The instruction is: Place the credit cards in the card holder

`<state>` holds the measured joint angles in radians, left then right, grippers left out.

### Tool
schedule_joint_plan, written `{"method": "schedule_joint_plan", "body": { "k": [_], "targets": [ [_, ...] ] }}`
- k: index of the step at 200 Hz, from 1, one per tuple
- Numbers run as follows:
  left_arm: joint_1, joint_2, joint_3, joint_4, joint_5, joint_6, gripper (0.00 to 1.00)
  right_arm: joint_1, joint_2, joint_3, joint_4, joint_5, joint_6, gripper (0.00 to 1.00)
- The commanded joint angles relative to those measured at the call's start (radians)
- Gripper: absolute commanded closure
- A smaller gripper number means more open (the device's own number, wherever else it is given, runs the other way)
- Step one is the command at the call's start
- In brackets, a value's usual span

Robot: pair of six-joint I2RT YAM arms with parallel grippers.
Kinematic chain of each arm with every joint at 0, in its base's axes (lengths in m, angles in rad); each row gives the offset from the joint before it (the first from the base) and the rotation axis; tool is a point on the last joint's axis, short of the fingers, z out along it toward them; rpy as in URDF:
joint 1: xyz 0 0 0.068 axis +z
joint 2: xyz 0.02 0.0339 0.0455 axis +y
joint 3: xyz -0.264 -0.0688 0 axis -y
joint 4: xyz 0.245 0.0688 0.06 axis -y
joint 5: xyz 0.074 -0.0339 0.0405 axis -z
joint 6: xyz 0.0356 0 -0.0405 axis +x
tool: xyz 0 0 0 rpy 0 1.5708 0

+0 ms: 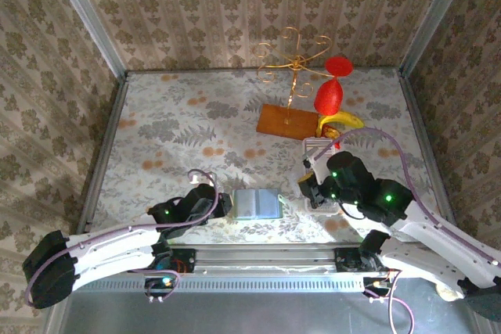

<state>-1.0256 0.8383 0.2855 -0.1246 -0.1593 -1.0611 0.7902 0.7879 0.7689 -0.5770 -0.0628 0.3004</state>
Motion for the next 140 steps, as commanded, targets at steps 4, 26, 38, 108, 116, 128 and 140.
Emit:
{"method": "schedule_joint_plan", "body": {
  "k": [4,26,38,108,116,128,140],
  "targets": [
    [0.005,-0.004,0.04,-0.018,-0.05,-0.025,0.8,0.007,0.022,-0.022,0.105,0.002,0.335,1.0],
    [0.005,0.017,0.047,-0.012,-0.056,-0.03,0.8,0.006,0.038,-0.081,0.192,-0.016,0.459,1.0],
    [0.005,0.036,0.052,-0.003,-0.051,-0.033,0.8,0.008,0.047,-0.102,0.228,-0.025,0.505,1.0],
    [-0.001,0.175,0.101,0.02,-0.047,-0.057,0.74,0.079,0.204,-0.197,0.453,-0.043,0.615,1.0],
    [-0.001,0.184,0.103,0.021,-0.049,-0.058,0.72,0.087,0.222,-0.198,0.464,-0.033,0.62,1.0],
    [0.001,0.199,0.104,0.025,-0.051,-0.061,0.72,0.089,0.246,-0.201,0.478,-0.019,0.642,1.0],
    [0.002,0.211,0.109,0.024,-0.051,-0.068,0.72,0.089,0.269,-0.204,0.503,-0.018,0.653,1.0]
  ]
}}
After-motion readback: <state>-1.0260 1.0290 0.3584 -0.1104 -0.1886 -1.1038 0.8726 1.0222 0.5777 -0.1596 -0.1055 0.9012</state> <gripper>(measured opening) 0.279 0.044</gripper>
